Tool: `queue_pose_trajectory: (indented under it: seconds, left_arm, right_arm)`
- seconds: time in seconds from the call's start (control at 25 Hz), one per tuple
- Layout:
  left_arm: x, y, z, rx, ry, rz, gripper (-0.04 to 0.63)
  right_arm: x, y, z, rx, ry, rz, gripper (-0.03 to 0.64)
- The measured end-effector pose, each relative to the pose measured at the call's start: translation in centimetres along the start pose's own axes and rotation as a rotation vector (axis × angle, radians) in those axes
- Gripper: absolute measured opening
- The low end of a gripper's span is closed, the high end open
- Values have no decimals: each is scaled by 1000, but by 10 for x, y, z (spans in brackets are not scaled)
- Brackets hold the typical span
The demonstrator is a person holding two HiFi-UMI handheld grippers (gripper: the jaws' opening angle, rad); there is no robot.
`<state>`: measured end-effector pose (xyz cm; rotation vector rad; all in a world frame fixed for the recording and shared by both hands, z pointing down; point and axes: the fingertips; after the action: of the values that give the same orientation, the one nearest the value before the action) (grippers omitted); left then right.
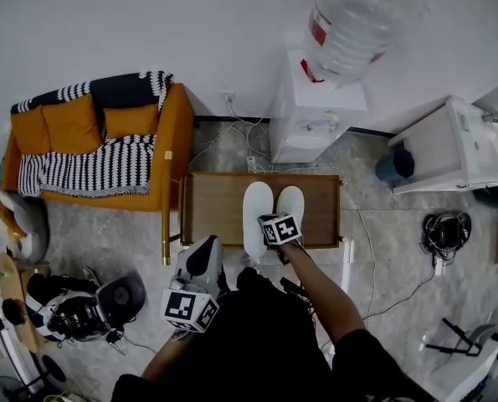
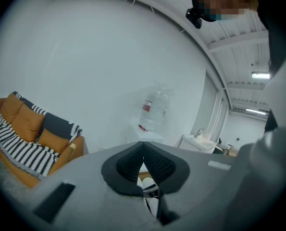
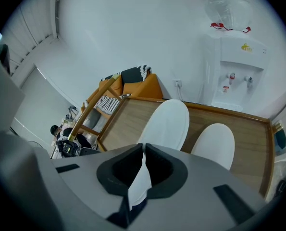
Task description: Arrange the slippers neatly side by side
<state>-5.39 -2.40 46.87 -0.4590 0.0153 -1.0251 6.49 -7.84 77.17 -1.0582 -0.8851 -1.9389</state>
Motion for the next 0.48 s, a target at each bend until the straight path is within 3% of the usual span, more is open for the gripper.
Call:
queue_pose_trajectory:
  seconds: [0.48]
  left_arm:
    - [6,4,4,9,-21,-2,12]
  right_arm:
    - [16,16,20,-55,-48,-13,26]
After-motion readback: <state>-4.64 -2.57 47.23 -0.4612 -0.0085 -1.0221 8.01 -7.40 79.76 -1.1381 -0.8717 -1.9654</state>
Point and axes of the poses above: the fingertips, and each gripper's own axes: x forward along the fingers, y to its right, z out of its underside, and after that the axes turned 10 degrees about z, right-handed
